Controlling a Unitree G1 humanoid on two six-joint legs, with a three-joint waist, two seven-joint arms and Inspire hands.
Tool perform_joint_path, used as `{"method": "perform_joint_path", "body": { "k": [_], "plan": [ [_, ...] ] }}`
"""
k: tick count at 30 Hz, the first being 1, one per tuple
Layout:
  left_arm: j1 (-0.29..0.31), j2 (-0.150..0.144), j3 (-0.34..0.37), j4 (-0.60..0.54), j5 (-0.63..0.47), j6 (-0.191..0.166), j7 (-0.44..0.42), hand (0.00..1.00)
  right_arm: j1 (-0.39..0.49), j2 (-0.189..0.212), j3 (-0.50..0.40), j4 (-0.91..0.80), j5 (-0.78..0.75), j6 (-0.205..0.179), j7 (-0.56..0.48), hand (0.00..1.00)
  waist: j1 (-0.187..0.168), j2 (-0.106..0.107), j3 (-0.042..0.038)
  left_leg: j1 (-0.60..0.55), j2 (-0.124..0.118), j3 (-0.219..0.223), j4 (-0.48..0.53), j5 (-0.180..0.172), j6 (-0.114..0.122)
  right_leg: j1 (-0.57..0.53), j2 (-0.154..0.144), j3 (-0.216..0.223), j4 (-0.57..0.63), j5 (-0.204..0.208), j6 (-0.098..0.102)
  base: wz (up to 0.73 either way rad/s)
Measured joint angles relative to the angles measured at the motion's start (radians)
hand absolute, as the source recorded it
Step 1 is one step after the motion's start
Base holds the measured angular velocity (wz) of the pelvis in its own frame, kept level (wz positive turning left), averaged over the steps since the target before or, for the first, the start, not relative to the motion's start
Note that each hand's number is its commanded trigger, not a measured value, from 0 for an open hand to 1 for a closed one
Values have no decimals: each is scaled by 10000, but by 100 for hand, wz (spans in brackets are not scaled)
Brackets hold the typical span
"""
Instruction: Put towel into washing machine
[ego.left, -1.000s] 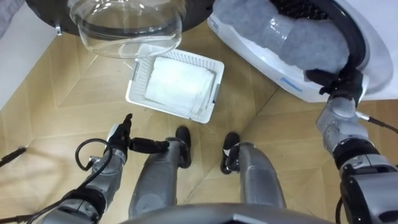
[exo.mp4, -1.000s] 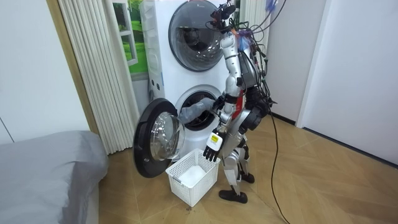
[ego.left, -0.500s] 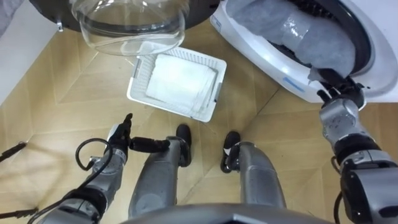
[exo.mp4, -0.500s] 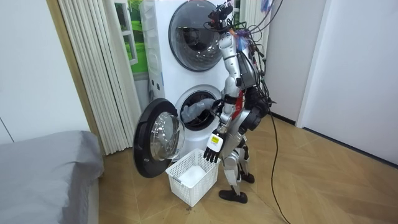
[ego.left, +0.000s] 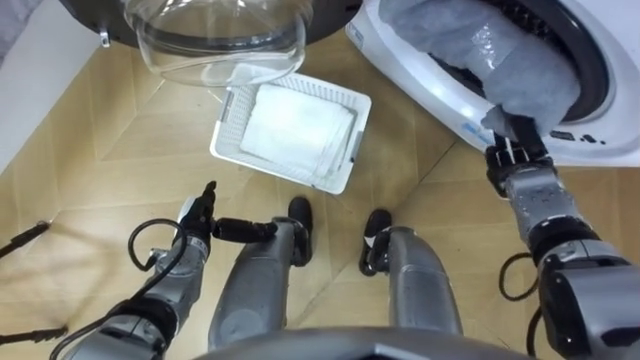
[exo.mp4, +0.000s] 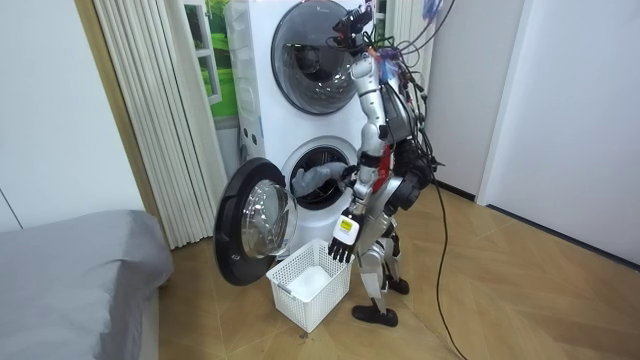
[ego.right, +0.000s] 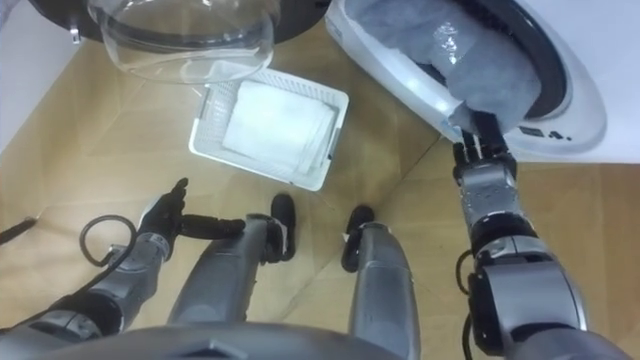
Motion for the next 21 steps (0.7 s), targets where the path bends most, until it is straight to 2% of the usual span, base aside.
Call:
{"method": "perform_joint_path", "body": {
  "k": [1,6,10,11,13,21],
  "plan": [
    [-73,-2,-5,8,4,35,-4,0,-78,-70,-63,1,160,33,3,100,79,-21,9,-21,-19,36,-8,1,1,-83,-12,68,50,-3,3,-12],
    [-158,1,116,10,15,104,-22,0,-1009,-503,-618,212,190,394,261,100,44,-54,24,-148,-68,132,9,4,8,-381,-62,224,335,-8,13,-7],
    [-187,15,197,2,14,224,-34,0,-1887,-1099,-738,205,343,556,336,100,23,-119,42,-148,-52,133,96,4,8,-391,-84,210,482,-8,12,0],
    [-199,56,200,-2,14,226,-44,0,-2104,-1149,-985,227,683,845,292,100,-14,-204,65,-146,-57,166,99,13,20,-410,-90,212,512,-11,6,0],
    [-234,103,242,-28,19,225,-51,0,-2181,-1150,-1091,231,795,961,291,100,-19,-327,133,-158,-78,232,114,58,66,-454,-170,198,546,-52,-25,7],
    [-216,156,779,-131,86,262,-278,0,-2688,-1170,-1662,232,811,1367,-94,100,-471,-439,122,-659,-257,232,555,132,200,-949,-517,178,1156,-152,92,10]
  ]
}}
